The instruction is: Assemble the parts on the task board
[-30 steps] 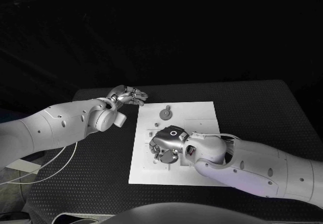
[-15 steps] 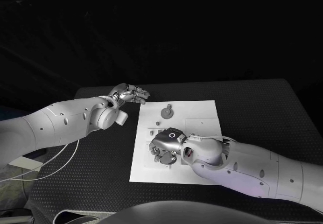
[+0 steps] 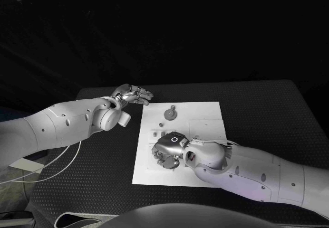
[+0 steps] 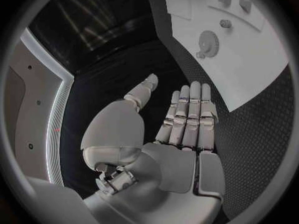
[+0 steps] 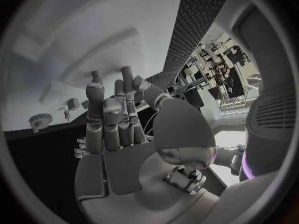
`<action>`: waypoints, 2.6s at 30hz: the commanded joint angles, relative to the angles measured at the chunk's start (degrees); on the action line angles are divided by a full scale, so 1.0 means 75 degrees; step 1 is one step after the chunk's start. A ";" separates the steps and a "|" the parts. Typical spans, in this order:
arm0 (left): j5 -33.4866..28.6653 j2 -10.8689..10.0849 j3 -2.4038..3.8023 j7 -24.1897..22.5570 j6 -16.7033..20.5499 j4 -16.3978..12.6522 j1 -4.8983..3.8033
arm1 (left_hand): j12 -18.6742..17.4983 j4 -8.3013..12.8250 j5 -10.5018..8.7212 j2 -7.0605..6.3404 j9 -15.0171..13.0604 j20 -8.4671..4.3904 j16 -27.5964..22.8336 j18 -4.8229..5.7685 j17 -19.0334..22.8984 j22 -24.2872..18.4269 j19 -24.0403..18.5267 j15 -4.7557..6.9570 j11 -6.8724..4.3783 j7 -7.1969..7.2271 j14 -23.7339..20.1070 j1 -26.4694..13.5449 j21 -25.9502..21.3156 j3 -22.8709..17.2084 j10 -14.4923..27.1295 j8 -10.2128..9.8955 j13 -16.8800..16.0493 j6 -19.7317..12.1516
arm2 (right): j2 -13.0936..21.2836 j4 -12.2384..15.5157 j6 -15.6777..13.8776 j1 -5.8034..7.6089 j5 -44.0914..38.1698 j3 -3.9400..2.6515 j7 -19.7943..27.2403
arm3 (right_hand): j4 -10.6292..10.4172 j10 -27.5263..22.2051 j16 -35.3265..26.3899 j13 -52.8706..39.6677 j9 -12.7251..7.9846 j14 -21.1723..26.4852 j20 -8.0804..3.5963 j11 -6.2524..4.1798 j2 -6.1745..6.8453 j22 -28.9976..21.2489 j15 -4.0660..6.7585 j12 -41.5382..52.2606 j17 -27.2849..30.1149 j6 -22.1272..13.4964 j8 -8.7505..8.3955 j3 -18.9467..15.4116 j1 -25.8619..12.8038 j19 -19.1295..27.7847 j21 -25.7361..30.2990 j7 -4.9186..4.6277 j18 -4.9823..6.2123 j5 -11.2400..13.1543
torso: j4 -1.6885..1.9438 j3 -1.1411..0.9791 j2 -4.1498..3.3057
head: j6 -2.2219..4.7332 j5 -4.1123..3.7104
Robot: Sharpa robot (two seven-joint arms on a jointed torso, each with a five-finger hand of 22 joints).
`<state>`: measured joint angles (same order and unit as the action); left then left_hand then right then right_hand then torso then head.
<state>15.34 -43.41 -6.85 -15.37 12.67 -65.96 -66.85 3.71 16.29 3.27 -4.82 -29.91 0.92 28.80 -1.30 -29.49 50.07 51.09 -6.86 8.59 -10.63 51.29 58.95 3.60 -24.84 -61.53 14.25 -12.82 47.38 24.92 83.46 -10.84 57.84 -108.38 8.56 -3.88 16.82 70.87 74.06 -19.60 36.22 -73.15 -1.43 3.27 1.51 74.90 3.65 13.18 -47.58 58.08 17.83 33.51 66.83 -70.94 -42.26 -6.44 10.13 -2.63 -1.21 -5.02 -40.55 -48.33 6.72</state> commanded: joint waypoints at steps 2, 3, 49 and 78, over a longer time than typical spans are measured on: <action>-0.0015 0.0013 0.0007 -0.0056 -0.0074 -0.0011 -0.0013 | 0.0032 -0.0014 -0.0018 0.0027 0.0013 0.0053 -0.0054 -0.0054 -0.0010 -0.0009 -0.0025 -0.0019 0.0027 0.0010 0.0023 -0.0054 0.0048 0.0040 0.0014 0.0046 0.0009 -0.0042 | -0.0001 -0.0002 0.0078 -0.0013 -0.0062 0.0046 0.0095 | -0.0011 0.0277 -0.0030 -0.0025 0.0006 0.0049 -0.0051 -0.0190 -0.0004 0.0155 0.0119 0.0051 0.0005 0.0060 0.0016 -0.0015 0.0101 -0.0019 -0.0031 -0.0019 0.0649 -0.0022 | -0.0004 -0.0002 0.0000 | -0.0013 0.0013; -0.0015 0.0010 0.0007 -0.0054 -0.0074 -0.0011 -0.0014 | 0.0032 -0.0014 -0.0018 0.0027 0.0013 0.0053 -0.0054 -0.0054 -0.0010 -0.0009 -0.0025 -0.0019 0.0027 0.0010 0.0023 -0.0054 0.0048 0.0040 0.0014 0.0046 0.0009 -0.0042 | 0.0004 -0.0009 0.0085 -0.0013 -0.0060 0.0068 0.0094 | -0.0010 0.0277 -0.0030 -0.0027 0.0007 0.0049 -0.0051 -0.0190 -0.0004 0.0154 0.0119 0.0051 0.0005 0.0060 0.0016 -0.0016 0.0101 -0.0019 -0.0031 -0.0019 0.0649 -0.0022 | -0.0004 -0.0002 0.0000 | -0.0013 0.0013; -0.0015 0.0011 0.0007 -0.0031 -0.0074 -0.0006 -0.0022 | 0.0032 -0.0018 -0.0017 0.0032 0.0018 0.0053 -0.0073 -0.0054 -0.0032 -0.0017 -0.0025 -0.0019 0.0028 0.0009 0.0025 -0.0061 0.0049 0.0046 0.0014 0.0049 0.0016 -0.0043 | -0.0100 -0.0310 0.0569 -0.0056 0.0183 0.0182 0.0142 | -0.0008 0.0247 -0.0065 -0.0092 0.0015 0.0062 -0.0042 -0.0184 0.0011 0.0153 0.0113 0.0023 -0.0003 0.0057 -0.0008 -0.0037 0.0070 0.0012 -0.0022 -0.0019 0.0649 -0.0021 | -0.0007 -0.0005 0.0002 | -0.0050 0.0017; -0.0015 0.0000 0.0006 -0.0027 -0.0097 -0.0009 -0.0022 | 0.0033 -0.0024 -0.0018 0.0033 0.0021 0.0054 -0.0089 -0.0053 -0.0050 -0.0024 -0.0025 -0.0021 0.0027 0.0016 0.0028 -0.0077 0.0049 0.0053 0.0011 0.0055 0.0021 -0.0040 | -0.0086 -0.0360 0.0085 -0.0055 0.0609 0.0196 0.0234 | -0.0116 -0.0545 -0.0060 -0.0139 -0.0159 0.0133 -0.0013 0.0181 0.0923 0.0138 -0.0244 -0.0493 -0.0088 -0.1037 -0.0636 -0.0210 -0.0360 0.0074 0.0018 -0.0485 0.0649 -0.0019 | -0.0006 -0.0005 0.0001 | -0.0048 0.0018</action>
<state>15.34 -43.47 -6.86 -15.20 12.65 -65.90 -66.93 3.71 16.16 3.27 -4.63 -29.83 1.13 28.35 -1.30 -29.79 49.99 50.88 -6.86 8.59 -10.63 51.29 58.75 3.60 -24.71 -61.53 14.47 -12.73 47.38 24.19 80.93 -11.05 57.64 -104.00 9.85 -2.27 15.95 67.15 73.60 -20.67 35.10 -72.27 -1.32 4.71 8.09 74.91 2.15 9.70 -48.15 51.88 13.41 31.86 64.05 -70.63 -42.26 -8.74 10.14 -2.45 -1.26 -5.05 -40.53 -48.67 6.88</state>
